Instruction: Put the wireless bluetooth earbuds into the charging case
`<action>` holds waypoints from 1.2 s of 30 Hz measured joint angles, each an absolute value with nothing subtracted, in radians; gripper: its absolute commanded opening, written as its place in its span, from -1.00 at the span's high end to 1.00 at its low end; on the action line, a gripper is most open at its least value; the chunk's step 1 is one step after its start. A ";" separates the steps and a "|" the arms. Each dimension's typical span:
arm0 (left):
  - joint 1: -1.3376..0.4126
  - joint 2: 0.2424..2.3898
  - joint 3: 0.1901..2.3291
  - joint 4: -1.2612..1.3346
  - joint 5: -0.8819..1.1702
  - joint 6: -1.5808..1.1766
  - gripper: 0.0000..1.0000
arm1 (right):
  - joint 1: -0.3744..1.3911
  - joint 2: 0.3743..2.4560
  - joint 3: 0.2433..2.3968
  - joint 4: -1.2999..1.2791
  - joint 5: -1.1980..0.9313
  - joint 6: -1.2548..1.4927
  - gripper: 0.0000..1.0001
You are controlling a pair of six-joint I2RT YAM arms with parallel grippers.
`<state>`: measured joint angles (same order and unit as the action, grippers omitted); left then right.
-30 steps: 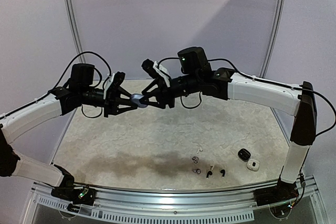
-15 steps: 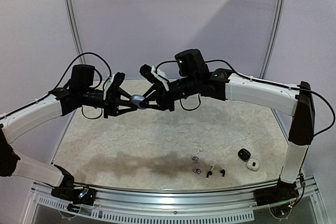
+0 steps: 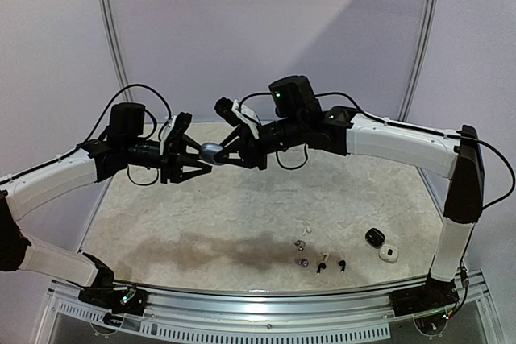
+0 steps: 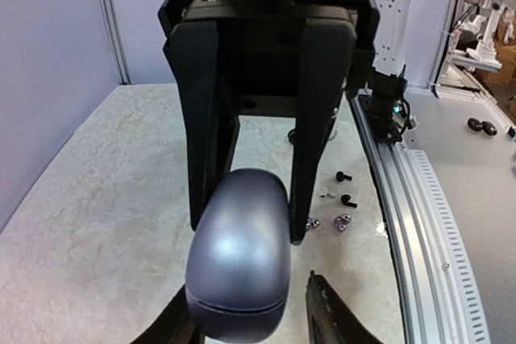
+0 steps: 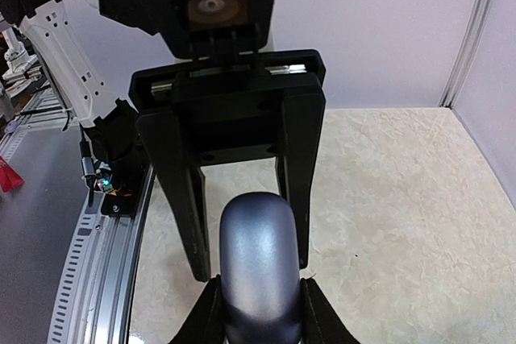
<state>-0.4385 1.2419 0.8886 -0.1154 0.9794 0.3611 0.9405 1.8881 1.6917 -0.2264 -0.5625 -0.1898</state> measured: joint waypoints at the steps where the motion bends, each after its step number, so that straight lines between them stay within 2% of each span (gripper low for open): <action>1: -0.438 1.242 0.889 -0.110 0.979 0.365 0.25 | 0.941 1.886 1.689 -0.223 -0.562 -0.191 1.00; 4: -0.437 1.242 0.887 -0.098 0.979 0.369 0.45 | 0.942 1.878 1.674 -0.208 -0.561 -0.194 1.00; 6: -0.437 1.242 0.886 -0.093 0.977 0.366 0.49 | 0.942 1.876 1.668 -0.201 -0.562 -0.194 1.00; 11: -0.436 1.242 0.885 -0.084 0.980 0.362 0.35 | 0.942 1.872 1.663 -0.193 -0.562 -0.197 1.00; 16: -0.436 1.242 0.885 -0.063 0.982 0.339 0.33 | 0.942 1.872 1.663 -0.186 -0.560 -0.197 1.00; 17: -0.436 1.242 0.885 -0.057 0.983 0.334 0.39 | 0.942 1.872 1.663 -0.184 -0.560 -0.197 1.00; 21: -0.435 1.242 0.883 -0.031 0.991 0.316 1.00 | 0.941 1.871 1.662 -0.179 -0.563 -0.199 1.00; 22: -0.435 1.242 0.882 -0.023 0.991 0.310 1.00 | 0.941 1.871 1.662 -0.176 -0.564 -0.200 1.00; 23: -0.435 1.242 0.881 -0.020 0.991 0.305 1.00 | 0.941 1.870 1.662 -0.175 -0.564 -0.201 0.95; 26: -0.435 1.242 0.881 -0.019 0.991 0.302 1.00 | 0.941 1.870 1.662 -0.174 -0.563 -0.200 0.60; 29: -0.435 1.242 0.881 -0.020 0.982 0.303 1.00 | 0.942 1.870 1.662 -0.174 -0.561 -0.200 0.36; 36: -0.441 1.242 0.881 -0.009 0.889 0.299 1.00 | 0.952 1.870 1.661 -0.173 -0.511 -0.200 0.27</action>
